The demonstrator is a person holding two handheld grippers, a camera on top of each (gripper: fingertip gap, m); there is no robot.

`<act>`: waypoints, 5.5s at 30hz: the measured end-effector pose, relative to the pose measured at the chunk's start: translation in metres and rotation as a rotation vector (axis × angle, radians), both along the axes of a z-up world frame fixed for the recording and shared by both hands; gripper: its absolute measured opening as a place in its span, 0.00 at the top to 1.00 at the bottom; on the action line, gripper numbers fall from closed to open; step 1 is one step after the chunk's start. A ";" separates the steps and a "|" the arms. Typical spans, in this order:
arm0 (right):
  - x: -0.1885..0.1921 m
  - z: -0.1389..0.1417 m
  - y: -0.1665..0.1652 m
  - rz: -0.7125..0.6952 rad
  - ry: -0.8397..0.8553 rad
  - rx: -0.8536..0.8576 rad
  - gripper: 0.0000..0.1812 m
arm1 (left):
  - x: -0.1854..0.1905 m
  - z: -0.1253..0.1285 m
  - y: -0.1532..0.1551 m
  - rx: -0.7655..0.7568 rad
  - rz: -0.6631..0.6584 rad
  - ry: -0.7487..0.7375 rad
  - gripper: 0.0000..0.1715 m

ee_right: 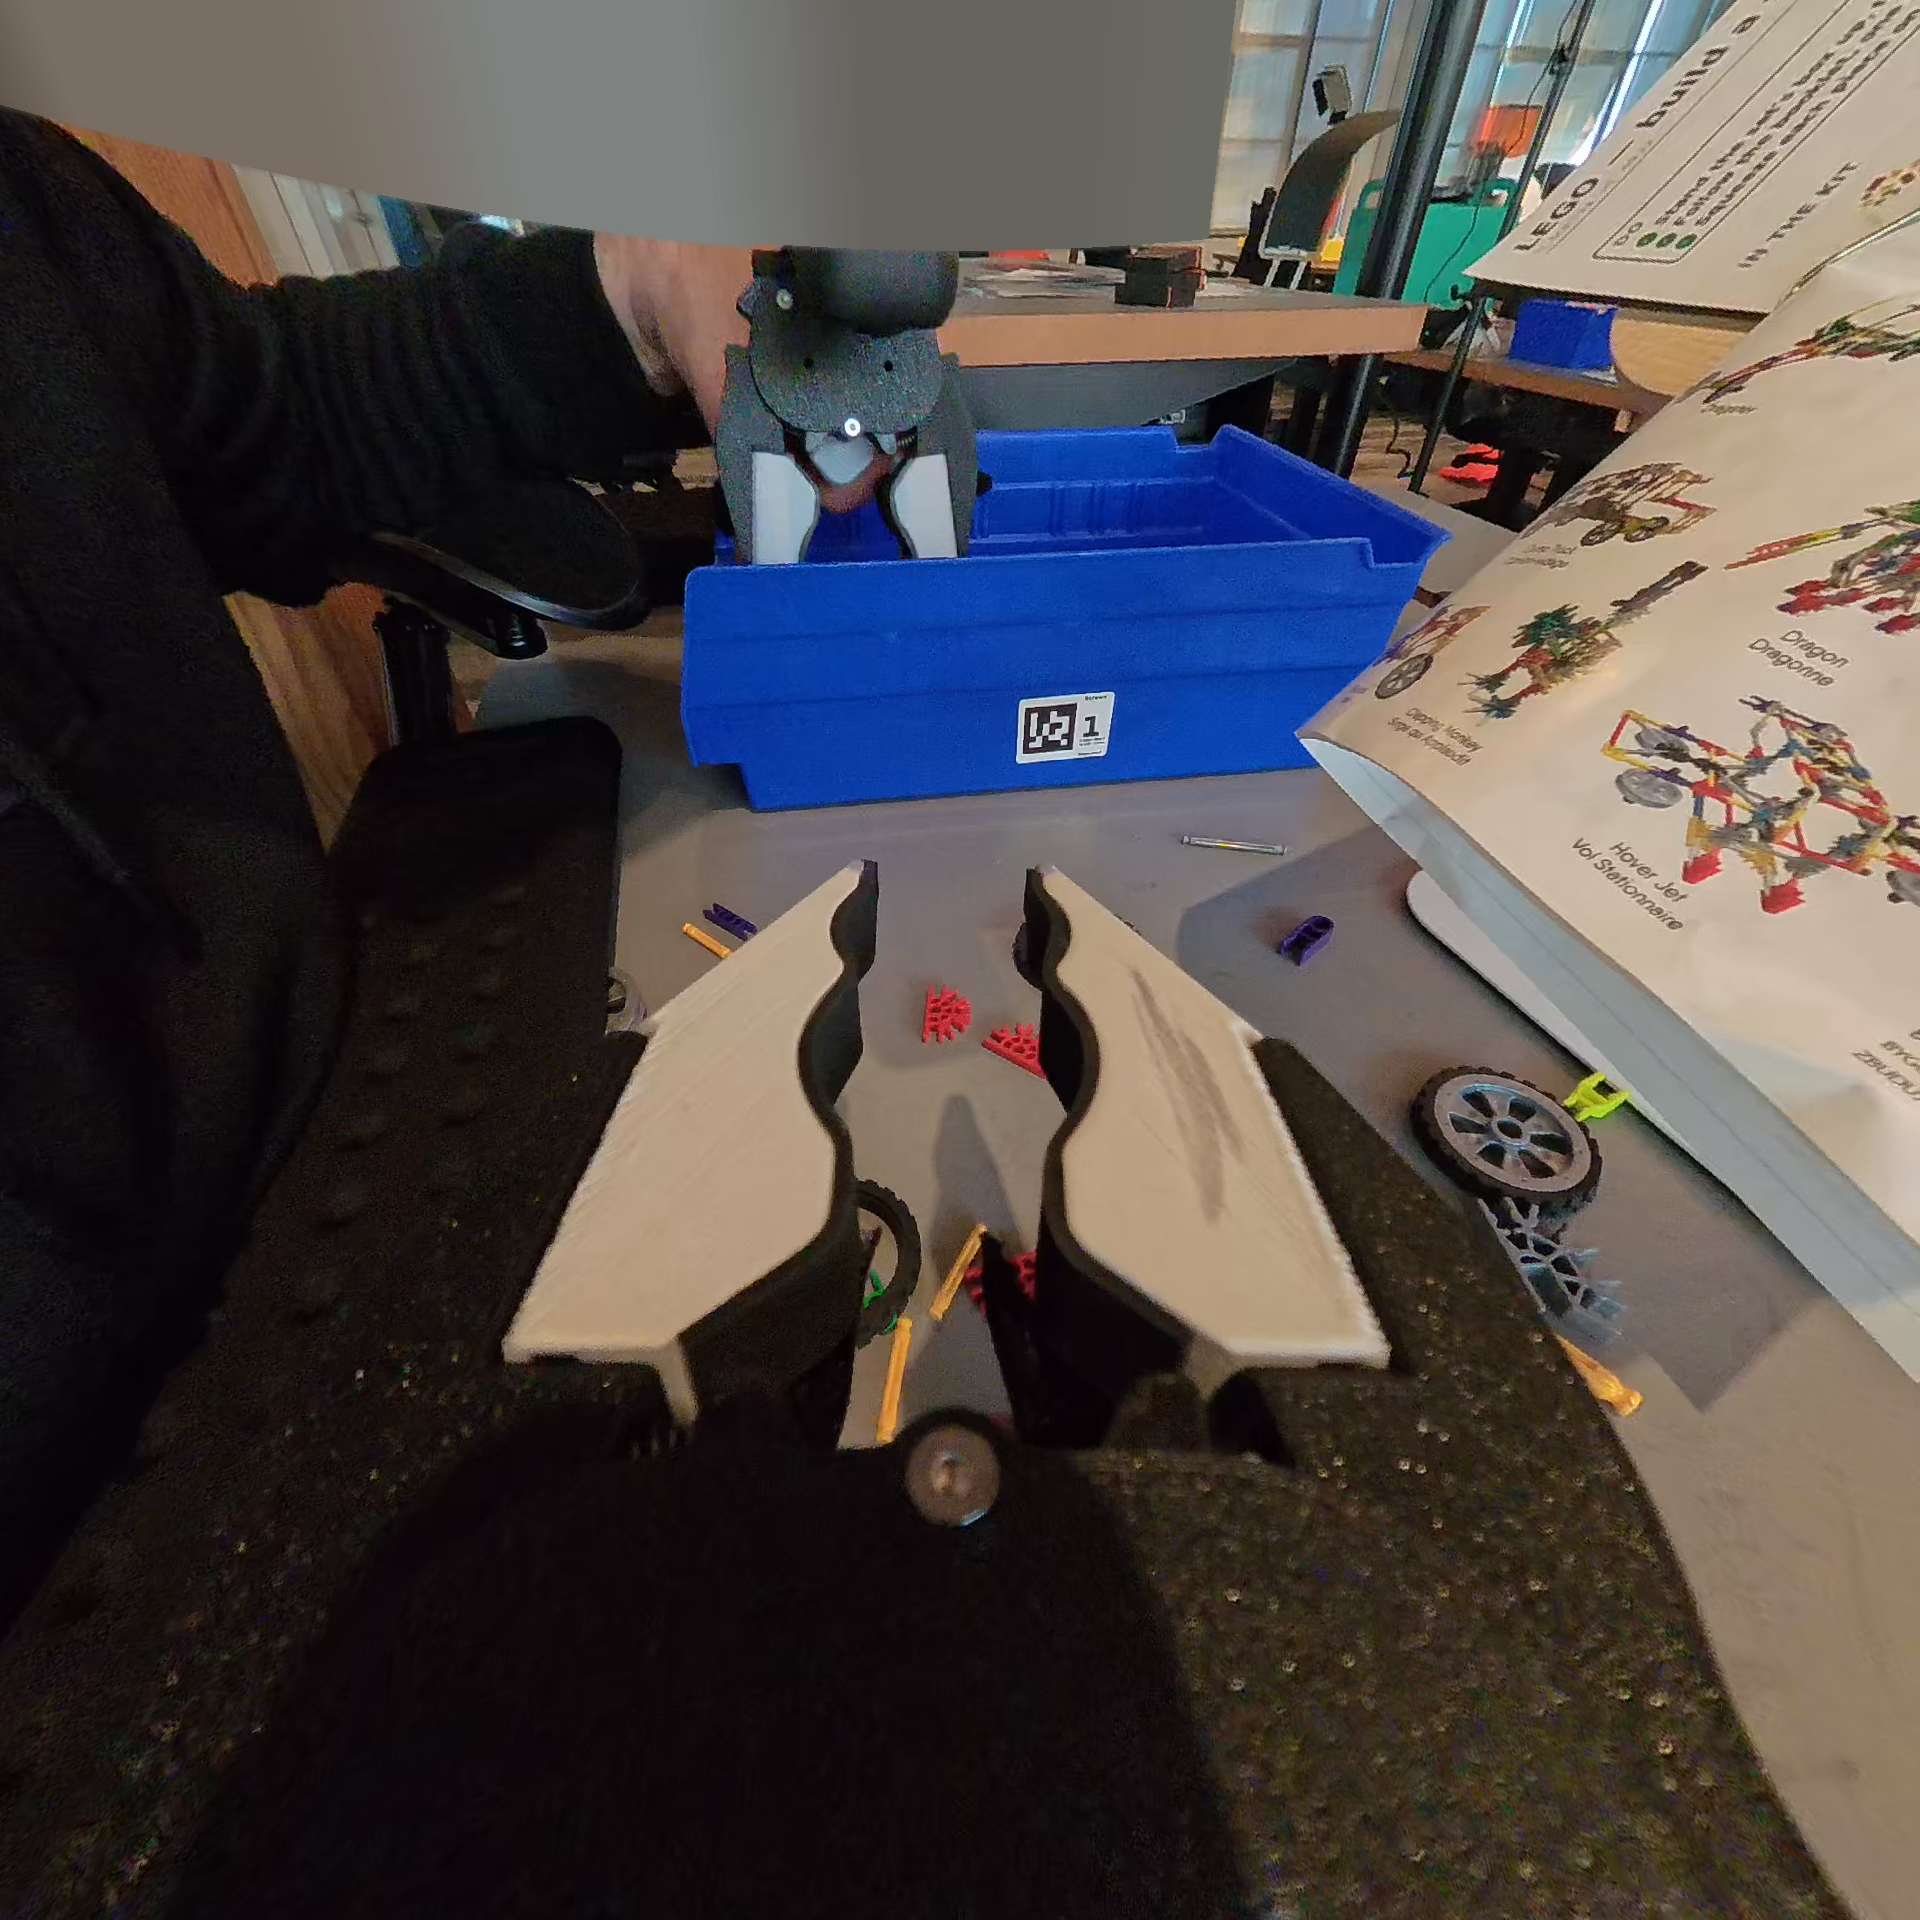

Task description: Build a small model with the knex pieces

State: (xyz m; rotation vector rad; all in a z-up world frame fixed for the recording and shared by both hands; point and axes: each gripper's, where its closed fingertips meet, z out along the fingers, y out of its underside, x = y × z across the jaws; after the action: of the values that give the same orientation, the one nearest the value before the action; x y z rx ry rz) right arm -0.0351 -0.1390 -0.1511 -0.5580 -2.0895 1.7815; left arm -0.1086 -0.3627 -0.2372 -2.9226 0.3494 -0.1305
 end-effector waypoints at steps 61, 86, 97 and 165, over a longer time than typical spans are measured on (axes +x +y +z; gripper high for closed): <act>0.005 0.007 0.002 0.014 0.032 -0.005 0.85 | -0.031 0.006 -0.072 -0.337 0.076 0.154 0.44; 0.010 0.014 0.003 0.022 0.059 -0.013 0.85 | 0.003 0.008 -0.074 -0.249 0.153 -0.009 0.93; 0.015 0.022 0.006 0.022 0.094 -0.023 0.85 | 0.011 -0.006 -0.081 -0.334 0.265 -0.128 0.97; 0.027 0.042 0.013 0.020 0.172 -0.054 0.85 | 0.003 -0.013 -0.076 -0.344 0.270 0.012 0.98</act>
State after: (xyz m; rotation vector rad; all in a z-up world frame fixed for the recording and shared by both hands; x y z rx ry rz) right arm -0.0083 -0.1258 -0.1087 -0.3837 -1.9425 1.8328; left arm -0.1058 -0.4392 -0.2497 -3.2734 -0.0795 -0.1459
